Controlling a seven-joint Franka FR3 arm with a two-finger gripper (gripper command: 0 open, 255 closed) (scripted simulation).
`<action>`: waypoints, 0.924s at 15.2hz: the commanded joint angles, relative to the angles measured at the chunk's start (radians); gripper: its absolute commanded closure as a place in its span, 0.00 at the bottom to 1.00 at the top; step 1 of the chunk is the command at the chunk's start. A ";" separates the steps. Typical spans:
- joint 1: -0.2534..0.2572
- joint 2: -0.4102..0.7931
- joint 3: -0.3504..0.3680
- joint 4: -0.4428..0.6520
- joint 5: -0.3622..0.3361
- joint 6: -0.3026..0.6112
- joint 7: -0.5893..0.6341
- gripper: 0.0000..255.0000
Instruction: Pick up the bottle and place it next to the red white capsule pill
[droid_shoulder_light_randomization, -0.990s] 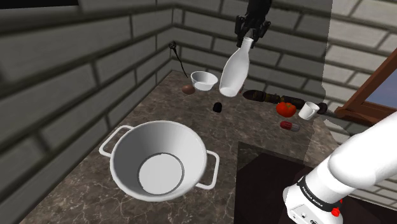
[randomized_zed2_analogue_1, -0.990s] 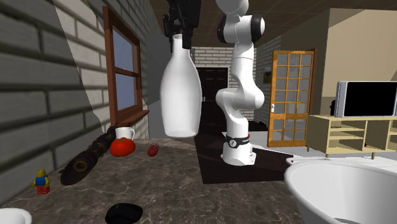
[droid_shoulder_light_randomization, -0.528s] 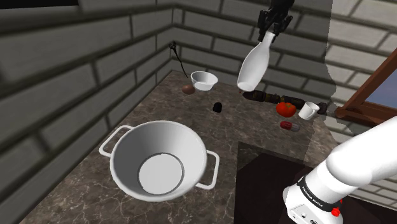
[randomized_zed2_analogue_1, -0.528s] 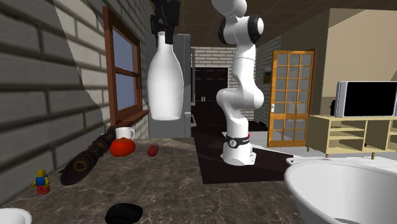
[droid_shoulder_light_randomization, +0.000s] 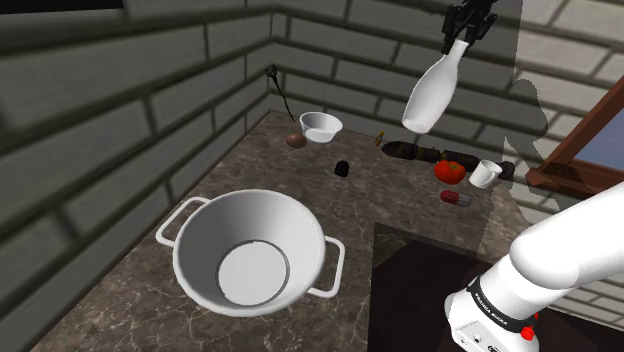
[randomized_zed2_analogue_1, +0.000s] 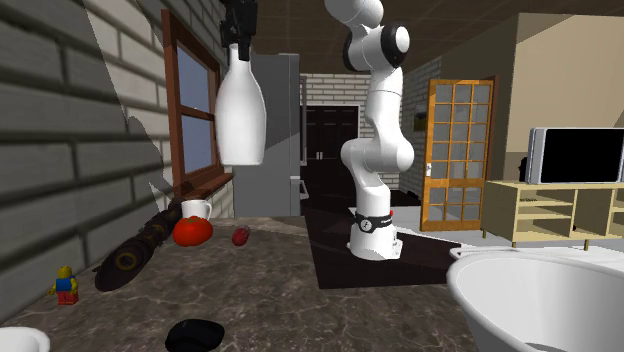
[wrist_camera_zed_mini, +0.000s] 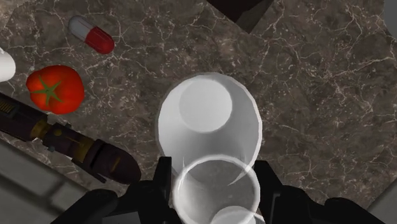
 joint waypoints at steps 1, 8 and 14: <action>-0.019 0.011 -0.032 0.037 -0.005 -0.025 -0.053 1.00; -0.088 0.097 -0.143 0.221 -0.009 -0.124 -0.237 1.00; -0.087 0.039 -0.137 0.066 -0.020 -0.026 -0.228 1.00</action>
